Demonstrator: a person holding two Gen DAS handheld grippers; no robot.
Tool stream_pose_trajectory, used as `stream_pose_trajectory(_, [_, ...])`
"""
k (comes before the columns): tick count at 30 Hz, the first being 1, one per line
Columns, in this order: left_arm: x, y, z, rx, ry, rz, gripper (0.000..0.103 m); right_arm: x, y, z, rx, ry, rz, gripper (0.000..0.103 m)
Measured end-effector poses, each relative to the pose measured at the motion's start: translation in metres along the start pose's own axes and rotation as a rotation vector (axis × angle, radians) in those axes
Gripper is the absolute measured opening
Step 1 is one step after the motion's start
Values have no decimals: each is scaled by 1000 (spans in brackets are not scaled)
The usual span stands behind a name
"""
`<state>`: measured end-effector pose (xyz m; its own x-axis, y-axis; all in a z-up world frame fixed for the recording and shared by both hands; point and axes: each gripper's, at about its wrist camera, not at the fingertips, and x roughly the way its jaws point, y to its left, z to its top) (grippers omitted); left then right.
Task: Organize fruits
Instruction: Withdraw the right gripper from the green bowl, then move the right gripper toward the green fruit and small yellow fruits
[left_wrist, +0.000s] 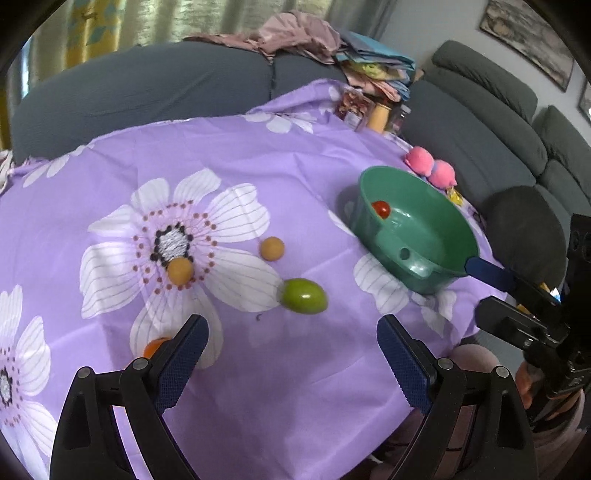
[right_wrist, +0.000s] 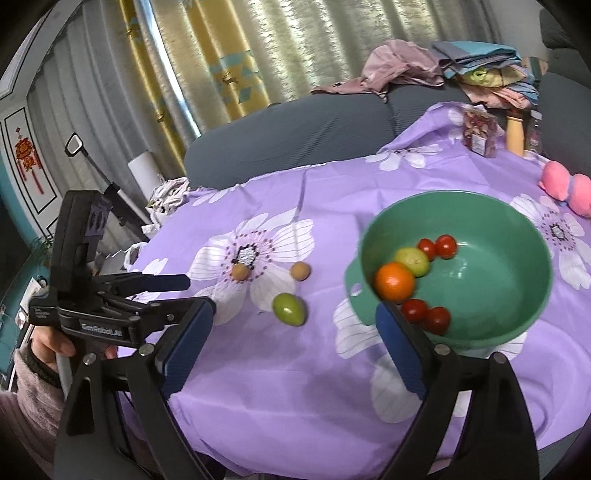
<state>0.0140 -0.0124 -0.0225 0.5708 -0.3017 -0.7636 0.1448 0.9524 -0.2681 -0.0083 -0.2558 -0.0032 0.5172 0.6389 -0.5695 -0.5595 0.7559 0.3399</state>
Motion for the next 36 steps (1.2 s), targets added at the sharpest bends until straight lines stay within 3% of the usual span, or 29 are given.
stream_pose_trajectory(10, [-3, 25, -16, -66, -30, -26, 93, 14, 25, 6, -35, 19, 9, 90])
stream_pose_trajectory(18, [-9, 42, -20, -107, -50, -2, 93, 27, 43, 10, -74, 34, 30, 90])
stream_pose_trajectory(36, [-7, 52, -19, -134, -49, 17, 93, 47, 42, 8, -76, 68, 36, 90])
